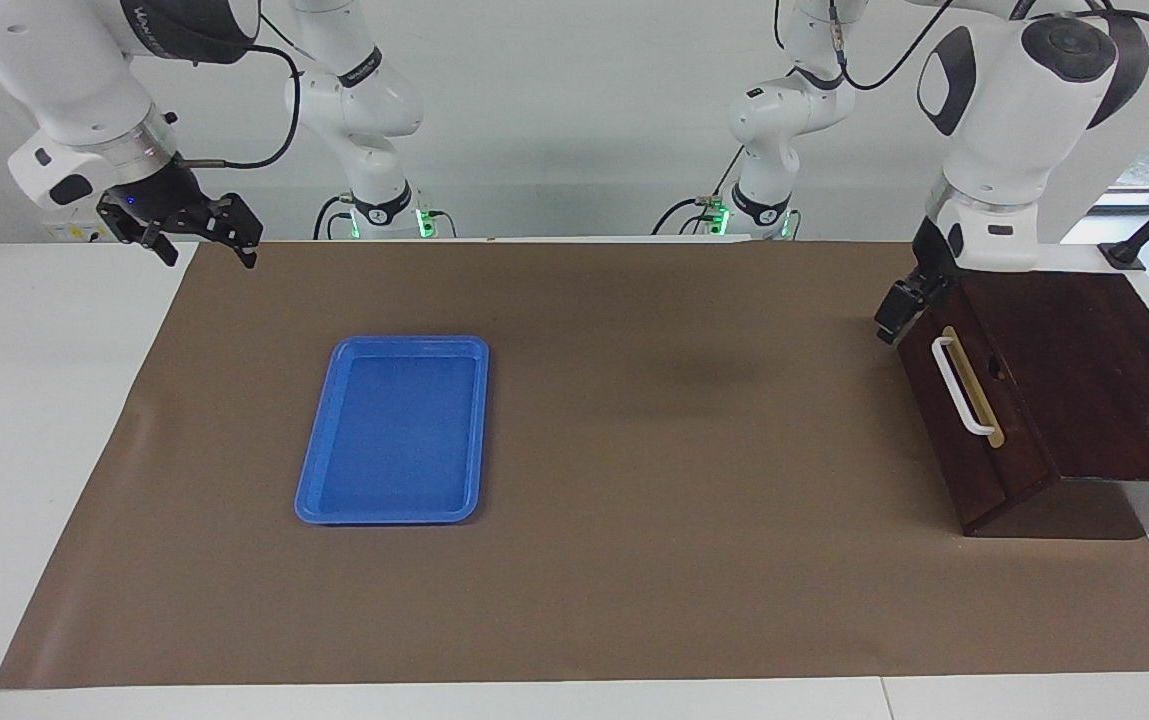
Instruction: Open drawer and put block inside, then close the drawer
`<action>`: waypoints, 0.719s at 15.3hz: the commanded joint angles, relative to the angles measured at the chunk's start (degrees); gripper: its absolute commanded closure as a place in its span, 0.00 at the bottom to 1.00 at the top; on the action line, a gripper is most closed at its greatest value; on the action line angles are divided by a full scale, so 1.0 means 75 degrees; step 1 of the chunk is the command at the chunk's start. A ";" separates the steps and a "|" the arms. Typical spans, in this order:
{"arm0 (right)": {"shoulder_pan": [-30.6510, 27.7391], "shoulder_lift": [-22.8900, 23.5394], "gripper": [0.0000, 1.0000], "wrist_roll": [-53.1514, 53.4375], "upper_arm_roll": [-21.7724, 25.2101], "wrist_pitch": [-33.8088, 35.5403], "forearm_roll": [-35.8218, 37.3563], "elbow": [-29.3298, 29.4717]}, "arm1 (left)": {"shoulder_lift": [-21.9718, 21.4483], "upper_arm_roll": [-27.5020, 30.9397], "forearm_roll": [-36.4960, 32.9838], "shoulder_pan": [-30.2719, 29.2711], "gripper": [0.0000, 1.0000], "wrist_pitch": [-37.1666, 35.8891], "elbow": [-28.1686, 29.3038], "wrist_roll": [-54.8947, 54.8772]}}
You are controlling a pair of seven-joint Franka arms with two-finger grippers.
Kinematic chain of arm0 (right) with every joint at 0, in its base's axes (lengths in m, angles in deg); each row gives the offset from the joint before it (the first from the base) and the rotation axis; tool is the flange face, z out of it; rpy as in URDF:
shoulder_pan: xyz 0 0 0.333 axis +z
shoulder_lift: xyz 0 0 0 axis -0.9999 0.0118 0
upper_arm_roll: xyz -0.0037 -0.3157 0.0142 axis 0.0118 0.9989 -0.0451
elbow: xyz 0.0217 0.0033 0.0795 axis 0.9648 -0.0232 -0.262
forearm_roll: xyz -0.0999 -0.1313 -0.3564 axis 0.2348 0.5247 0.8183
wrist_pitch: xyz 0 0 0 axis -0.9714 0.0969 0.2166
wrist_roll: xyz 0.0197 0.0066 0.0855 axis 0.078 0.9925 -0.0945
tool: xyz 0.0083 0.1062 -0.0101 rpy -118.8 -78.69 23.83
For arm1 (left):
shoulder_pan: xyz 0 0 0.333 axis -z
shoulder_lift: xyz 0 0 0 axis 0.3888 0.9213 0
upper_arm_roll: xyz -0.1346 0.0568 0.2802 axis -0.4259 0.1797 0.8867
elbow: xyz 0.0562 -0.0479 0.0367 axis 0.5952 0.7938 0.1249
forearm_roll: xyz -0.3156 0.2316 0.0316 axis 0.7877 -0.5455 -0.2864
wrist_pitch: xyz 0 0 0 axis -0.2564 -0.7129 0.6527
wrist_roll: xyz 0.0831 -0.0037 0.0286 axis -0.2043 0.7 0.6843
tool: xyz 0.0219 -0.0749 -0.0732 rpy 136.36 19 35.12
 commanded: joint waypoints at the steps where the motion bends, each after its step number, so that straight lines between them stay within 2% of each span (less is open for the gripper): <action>1: -0.0137 -0.0066 0.00 0.0035 -0.0079 -0.0105 -0.0081 -0.0039 | -0.0171 0.0152 0.0218 -0.0280 0.00 -0.0190 0.0166 -0.1335; 11: -0.0137 -0.0066 0.00 0.0024 -0.0067 -0.0105 -0.0081 -0.0039 | -0.0311 0.0164 0.0218 -0.0340 0.00 -0.0096 0.0342 -0.1103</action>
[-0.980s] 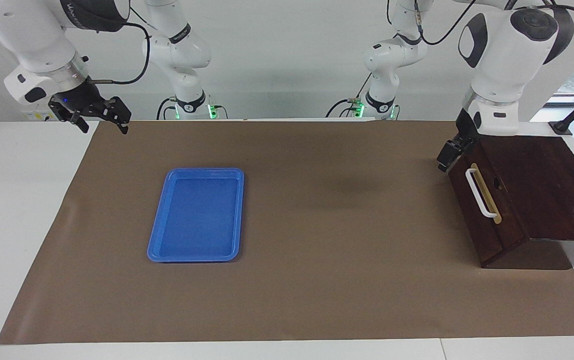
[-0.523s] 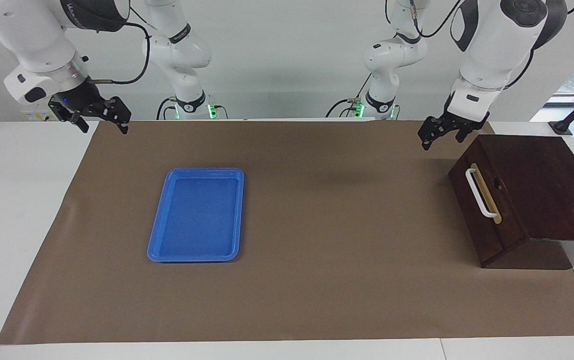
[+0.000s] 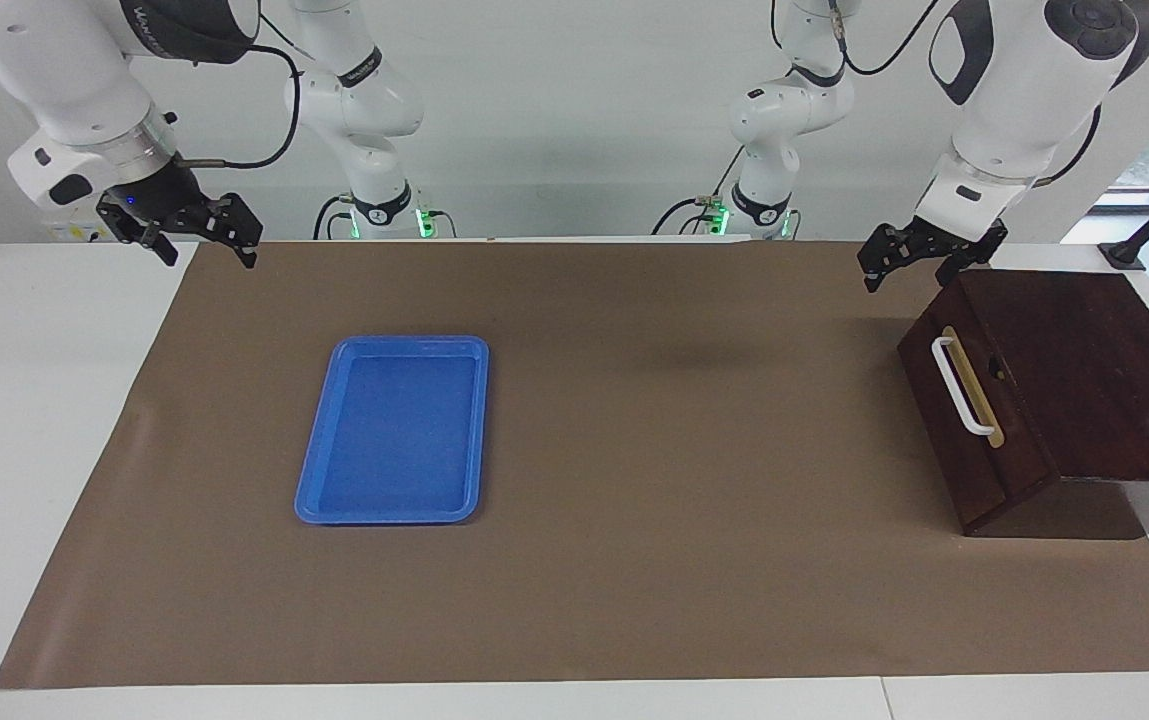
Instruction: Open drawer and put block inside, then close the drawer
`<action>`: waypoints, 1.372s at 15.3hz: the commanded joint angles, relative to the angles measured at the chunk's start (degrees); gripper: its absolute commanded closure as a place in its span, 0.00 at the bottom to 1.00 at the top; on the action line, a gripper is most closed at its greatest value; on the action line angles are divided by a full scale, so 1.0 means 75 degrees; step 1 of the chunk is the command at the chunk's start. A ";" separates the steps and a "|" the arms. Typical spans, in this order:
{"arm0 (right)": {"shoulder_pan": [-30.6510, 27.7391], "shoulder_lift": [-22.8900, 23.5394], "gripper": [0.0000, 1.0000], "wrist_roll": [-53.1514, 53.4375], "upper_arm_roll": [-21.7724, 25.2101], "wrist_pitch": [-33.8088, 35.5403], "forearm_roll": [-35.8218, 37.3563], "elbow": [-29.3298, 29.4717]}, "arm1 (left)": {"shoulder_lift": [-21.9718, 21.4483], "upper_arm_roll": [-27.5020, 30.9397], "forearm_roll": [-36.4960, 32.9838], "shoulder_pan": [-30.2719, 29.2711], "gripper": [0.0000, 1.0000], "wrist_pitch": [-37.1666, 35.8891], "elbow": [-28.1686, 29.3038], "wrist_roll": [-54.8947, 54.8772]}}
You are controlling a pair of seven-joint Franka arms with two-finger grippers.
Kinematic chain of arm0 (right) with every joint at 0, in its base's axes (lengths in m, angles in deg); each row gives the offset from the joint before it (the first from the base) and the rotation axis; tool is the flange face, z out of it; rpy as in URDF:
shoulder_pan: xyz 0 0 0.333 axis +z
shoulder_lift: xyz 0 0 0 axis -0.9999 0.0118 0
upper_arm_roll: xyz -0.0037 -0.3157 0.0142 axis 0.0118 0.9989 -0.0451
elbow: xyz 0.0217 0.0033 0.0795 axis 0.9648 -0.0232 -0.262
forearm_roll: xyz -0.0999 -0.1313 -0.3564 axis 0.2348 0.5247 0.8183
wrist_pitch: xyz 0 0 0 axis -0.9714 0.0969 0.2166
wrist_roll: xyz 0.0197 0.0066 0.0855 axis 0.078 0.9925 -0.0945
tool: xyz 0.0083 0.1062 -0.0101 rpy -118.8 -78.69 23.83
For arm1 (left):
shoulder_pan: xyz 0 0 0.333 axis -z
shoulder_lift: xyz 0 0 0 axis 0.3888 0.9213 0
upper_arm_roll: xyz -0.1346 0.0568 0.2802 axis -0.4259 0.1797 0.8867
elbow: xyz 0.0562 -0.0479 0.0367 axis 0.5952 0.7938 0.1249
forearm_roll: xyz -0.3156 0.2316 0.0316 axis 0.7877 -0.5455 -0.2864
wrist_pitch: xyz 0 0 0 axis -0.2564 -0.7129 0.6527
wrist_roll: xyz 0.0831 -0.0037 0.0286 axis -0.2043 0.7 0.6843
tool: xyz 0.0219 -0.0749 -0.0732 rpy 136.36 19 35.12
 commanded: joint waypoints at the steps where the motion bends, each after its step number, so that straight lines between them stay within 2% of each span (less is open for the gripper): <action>1: -0.0137 -0.0066 0.00 0.0024 -0.0069 -0.0105 -0.0081 -0.0051 | -0.0256 0.0053 0.0146 -0.0046 0.00 0.0026 0.0281 0.0008; 4: -0.0137 -0.0066 0.00 0.0024 -0.0069 -0.0105 -0.0081 -0.0040 | -0.0256 0.0053 0.0146 -0.0244 0.00 0.0389 0.0374 -0.0004; 10: -0.0137 -0.0066 0.00 0.0024 -0.0057 -0.0105 -0.0081 -0.0040 | -0.0268 0.0123 0.0146 -0.0199 0.00 0.0413 0.0410 -0.0074; 11: -0.0137 -0.0066 0.00 0.0012 -0.0057 -0.0105 -0.0081 -0.0040 | -0.0256 0.0576 0.0146 0.0034 0.00 0.0436 0.0387 -0.0121; 12: -0.0148 -0.0066 0.00 0.0012 -0.0057 -0.0105 -0.0081 -0.0040 | -0.0256 0.1230 0.0146 0.0802 0.00 0.0460 0.0375 -0.0121; 13: -0.0137 -0.0066 0.00 0.0024 -0.0057 -0.0105 -0.0081 -0.0040 | -0.0256 0.2350 0.0146 0.1772 0.00 0.0483 0.0375 -0.0133; 14: -0.0149 -0.0066 0.00 0.0012 -0.0057 -0.0105 -0.0081 -0.0040 | -0.0256 0.3127 0.0146 0.2513 0.00 0.0472 0.0352 -0.0133; 15: -0.0149 -0.0066 0.00 0.0012 -0.0057 -0.0105 -0.0081 -0.0040 | -0.0256 0.3425 0.0146 0.2811 0.00 0.0437 0.0305 -0.0121; 19: -0.0149 -0.0066 0.00 0.0012 -0.0057 -0.0105 -0.0081 -0.0040 | -0.0233 0.2821 0.0157 0.2230 0.00 0.0331 0.0269 -0.0214; 21: -0.0149 -0.0066 0.00 0.0012 -0.0045 -0.0105 -0.0081 -0.0040 | -0.0233 0.2760 0.0169 0.2227 0.00 0.0284 0.0269 -0.0262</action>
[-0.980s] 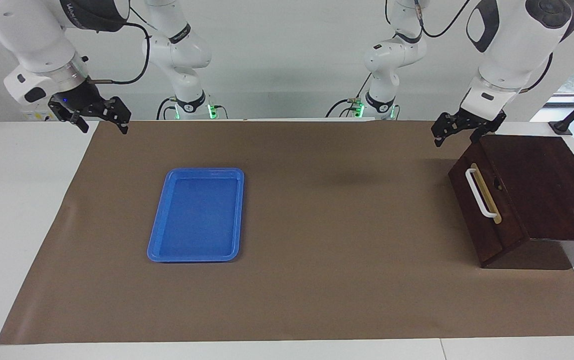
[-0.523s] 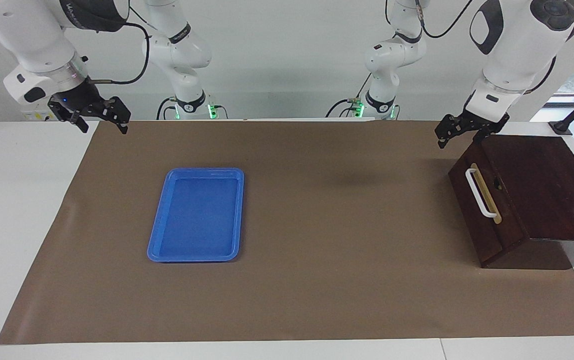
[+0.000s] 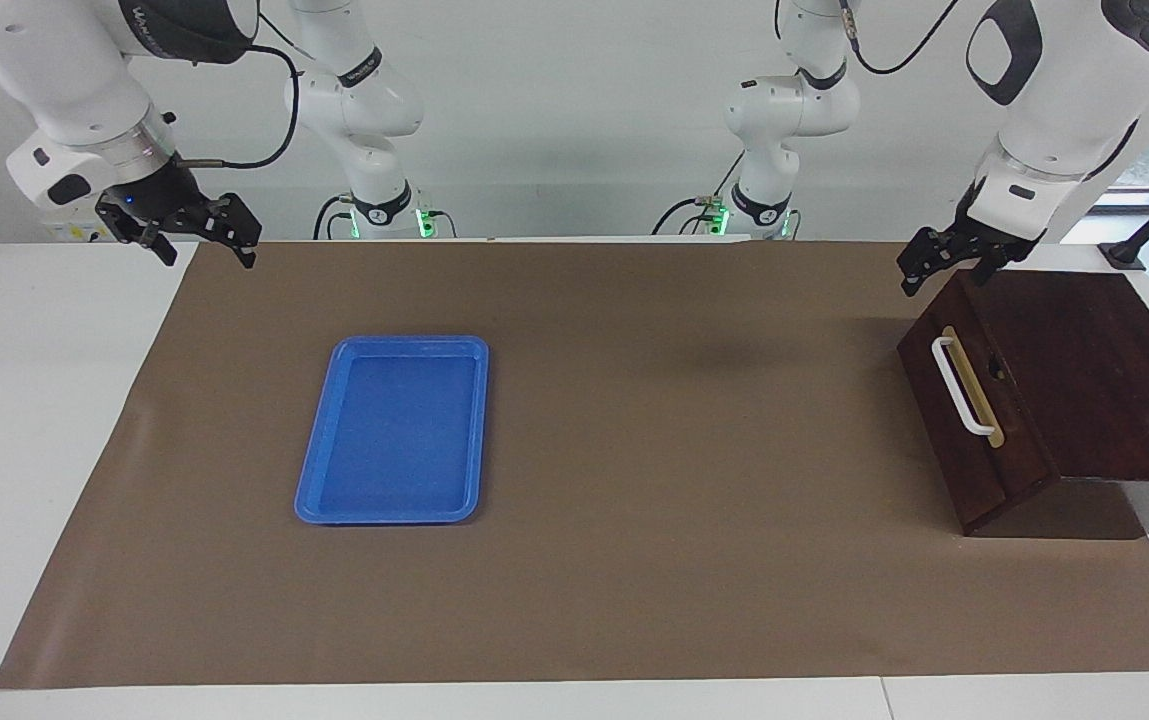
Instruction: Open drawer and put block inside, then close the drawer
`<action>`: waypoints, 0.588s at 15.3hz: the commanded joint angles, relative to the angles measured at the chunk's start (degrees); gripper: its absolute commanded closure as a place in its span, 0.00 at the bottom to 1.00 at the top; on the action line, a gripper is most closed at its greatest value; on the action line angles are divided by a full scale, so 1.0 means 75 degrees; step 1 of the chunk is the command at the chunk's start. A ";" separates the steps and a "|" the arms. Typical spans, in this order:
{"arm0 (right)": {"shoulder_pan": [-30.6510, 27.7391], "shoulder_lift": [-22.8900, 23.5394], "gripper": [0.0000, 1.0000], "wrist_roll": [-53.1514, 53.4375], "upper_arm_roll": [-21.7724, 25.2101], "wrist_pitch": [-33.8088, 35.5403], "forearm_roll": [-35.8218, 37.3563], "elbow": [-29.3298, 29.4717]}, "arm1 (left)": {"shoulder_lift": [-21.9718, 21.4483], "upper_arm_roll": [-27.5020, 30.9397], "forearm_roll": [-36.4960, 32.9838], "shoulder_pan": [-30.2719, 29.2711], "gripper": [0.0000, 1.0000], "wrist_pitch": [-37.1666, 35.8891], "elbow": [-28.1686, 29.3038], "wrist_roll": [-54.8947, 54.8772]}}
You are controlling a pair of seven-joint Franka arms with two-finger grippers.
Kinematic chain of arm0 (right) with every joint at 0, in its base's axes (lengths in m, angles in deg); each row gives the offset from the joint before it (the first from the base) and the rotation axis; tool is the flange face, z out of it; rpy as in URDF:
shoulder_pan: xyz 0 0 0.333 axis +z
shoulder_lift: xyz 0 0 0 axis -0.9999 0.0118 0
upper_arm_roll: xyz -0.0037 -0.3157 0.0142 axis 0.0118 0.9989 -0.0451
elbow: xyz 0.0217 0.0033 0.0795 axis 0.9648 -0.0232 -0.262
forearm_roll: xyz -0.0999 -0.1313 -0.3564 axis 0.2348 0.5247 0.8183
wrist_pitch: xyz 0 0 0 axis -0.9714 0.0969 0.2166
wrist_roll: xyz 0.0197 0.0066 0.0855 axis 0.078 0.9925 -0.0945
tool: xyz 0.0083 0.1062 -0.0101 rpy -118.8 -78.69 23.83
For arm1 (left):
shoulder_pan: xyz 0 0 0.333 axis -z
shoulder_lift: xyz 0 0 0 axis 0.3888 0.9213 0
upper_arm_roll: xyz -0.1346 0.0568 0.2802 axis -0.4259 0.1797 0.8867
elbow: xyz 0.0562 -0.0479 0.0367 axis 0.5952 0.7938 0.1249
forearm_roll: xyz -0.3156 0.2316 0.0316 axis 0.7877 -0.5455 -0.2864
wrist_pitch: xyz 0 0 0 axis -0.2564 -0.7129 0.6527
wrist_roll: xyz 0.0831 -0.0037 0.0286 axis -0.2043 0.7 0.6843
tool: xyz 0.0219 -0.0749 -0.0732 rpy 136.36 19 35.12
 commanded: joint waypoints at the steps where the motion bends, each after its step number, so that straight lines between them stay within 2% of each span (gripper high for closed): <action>1: -0.0147 -0.0066 0.00 0.0012 -0.0063 -0.0105 -0.0081 -0.0040 | -0.0178 -0.0185 0.0157 -0.0180 0.00 -0.0028 0.0170 -0.0171; 9: -0.0147 -0.0066 0.00 0.0012 -0.0063 -0.0105 -0.0081 -0.0040 | -0.0190 -0.0208 0.0321 -0.0215 0.00 -0.0168 0.0193 -0.0171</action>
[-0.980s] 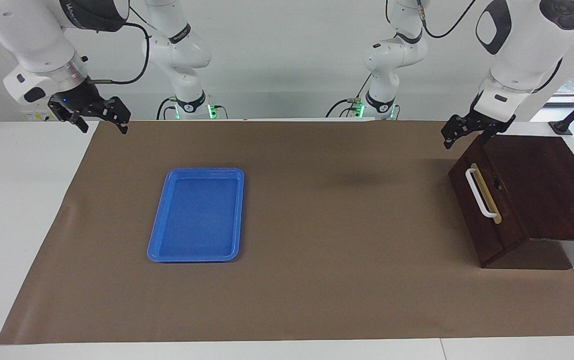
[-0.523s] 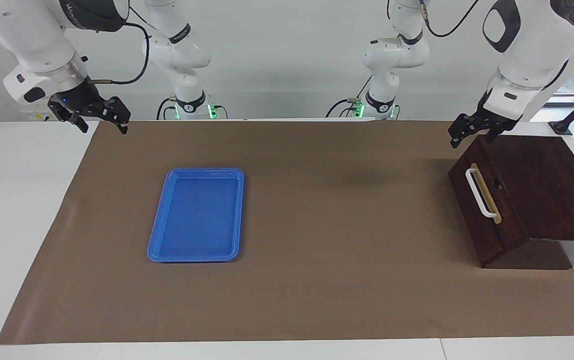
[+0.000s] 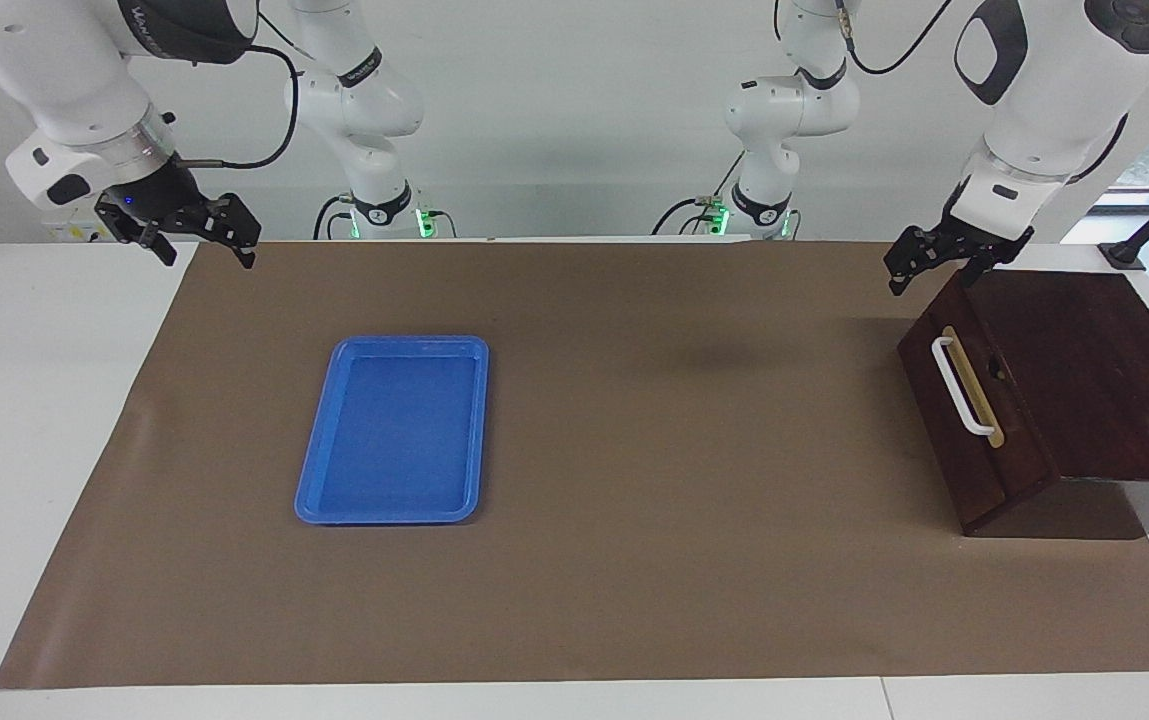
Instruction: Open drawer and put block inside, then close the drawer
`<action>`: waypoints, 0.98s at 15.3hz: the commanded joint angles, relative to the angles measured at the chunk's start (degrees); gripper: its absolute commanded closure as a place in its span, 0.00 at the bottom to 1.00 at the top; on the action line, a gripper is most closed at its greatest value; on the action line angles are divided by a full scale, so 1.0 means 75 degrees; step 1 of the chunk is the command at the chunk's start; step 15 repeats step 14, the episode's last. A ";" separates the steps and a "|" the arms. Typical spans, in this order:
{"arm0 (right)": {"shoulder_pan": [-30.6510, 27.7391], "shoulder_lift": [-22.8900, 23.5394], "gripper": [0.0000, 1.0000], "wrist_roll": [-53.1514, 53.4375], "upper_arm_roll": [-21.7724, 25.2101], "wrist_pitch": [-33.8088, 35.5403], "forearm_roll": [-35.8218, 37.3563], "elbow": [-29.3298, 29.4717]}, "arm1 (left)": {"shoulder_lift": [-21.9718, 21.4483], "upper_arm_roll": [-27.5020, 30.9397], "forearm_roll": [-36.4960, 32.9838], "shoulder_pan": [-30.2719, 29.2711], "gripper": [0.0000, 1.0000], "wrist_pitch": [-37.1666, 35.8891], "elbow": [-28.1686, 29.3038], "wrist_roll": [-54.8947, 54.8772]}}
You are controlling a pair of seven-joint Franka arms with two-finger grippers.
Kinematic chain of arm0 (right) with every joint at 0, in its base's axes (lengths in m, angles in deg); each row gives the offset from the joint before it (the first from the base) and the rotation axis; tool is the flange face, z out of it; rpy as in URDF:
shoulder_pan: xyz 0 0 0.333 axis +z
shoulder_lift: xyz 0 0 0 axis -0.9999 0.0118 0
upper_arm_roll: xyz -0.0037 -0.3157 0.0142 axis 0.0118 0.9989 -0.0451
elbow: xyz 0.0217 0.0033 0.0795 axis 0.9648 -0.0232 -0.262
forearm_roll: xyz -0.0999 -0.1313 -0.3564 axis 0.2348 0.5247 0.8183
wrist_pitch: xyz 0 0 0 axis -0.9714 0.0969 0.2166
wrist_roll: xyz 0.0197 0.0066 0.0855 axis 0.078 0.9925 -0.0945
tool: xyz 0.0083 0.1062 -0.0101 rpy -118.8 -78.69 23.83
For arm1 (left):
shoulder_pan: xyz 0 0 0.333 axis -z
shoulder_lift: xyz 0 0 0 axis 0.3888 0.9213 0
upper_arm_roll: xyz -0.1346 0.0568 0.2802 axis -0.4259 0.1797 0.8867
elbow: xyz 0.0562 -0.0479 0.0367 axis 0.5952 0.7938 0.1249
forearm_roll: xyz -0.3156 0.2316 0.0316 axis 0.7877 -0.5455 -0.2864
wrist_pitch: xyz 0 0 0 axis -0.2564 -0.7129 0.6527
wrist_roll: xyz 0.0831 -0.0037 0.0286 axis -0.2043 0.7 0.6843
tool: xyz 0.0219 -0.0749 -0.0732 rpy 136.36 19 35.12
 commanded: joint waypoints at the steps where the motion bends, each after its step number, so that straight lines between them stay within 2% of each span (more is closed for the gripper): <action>1: -0.0146 -0.0066 0.00 0.0012 -0.0068 -0.0105 -0.0081 -0.0040 | -0.0190 -0.0105 0.0185 -0.0155 0.00 -0.0207 0.0187 -0.0152; 15: -0.0146 -0.0066 0.00 0.0012 -0.0057 -0.0105 -0.0081 -0.0040 | -0.0249 -0.0246 0.0420 -0.0120 0.00 -0.0372 0.0210 -0.0293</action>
